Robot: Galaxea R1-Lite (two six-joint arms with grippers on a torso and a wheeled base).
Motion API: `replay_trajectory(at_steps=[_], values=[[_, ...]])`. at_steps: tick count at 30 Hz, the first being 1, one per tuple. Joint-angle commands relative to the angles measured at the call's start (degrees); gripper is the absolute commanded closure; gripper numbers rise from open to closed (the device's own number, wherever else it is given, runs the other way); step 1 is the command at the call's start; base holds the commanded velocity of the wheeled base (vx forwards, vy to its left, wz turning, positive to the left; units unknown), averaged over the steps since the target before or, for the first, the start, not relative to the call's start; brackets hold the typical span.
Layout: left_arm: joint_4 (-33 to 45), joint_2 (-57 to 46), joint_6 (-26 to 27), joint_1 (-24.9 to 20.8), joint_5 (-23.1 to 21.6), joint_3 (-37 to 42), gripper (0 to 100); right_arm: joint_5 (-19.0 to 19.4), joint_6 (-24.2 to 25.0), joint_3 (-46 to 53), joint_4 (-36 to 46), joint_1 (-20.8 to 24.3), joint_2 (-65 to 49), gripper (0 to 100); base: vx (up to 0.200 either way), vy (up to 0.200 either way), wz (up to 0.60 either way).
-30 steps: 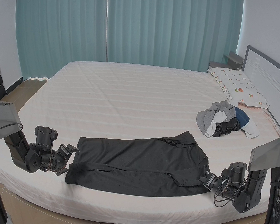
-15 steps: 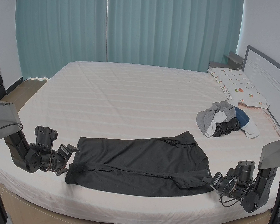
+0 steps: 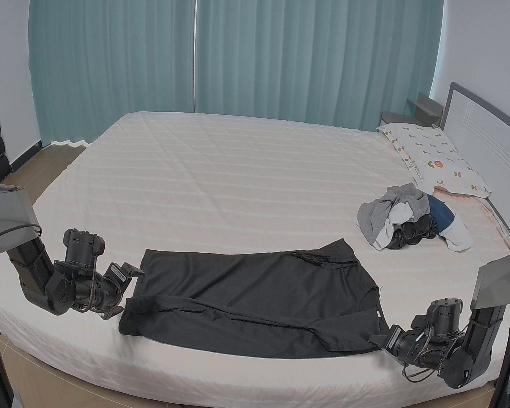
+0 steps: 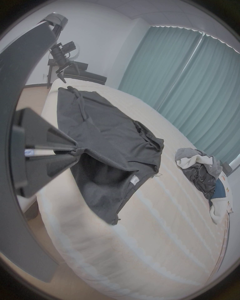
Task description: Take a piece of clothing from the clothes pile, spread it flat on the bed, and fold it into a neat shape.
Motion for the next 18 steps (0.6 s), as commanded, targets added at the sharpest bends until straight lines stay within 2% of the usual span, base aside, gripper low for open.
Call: replay_trajectory(at_steps=[1,9,12,18], values=[[-0.03,0.12,-0.02,-0.04,-0.01,-0.02,0,-0.01,-1.78,-0.17,0.51,-0.62,2.8,0,0.0,0.0,0.0],[-0.03,0.12,0.07,-0.04,-0.01,-0.02,0,-0.54,-2.92,-1.31,-1.95,-2.03,3.24,0,0.0,0.0,0.0],[-0.03,0.39,1.12,-0.13,-0.01,0.07,0,-0.45,-2.31,-2.1,-5.02,-2.91,3.77,0,0.0,0.0,0.0],[0.23,0.65,2.53,-0.57,-0.01,0.07,0,-0.27,-0.28,-5.35,-5.64,-4.4,6.23,0,0.0,0.0,0.0]])
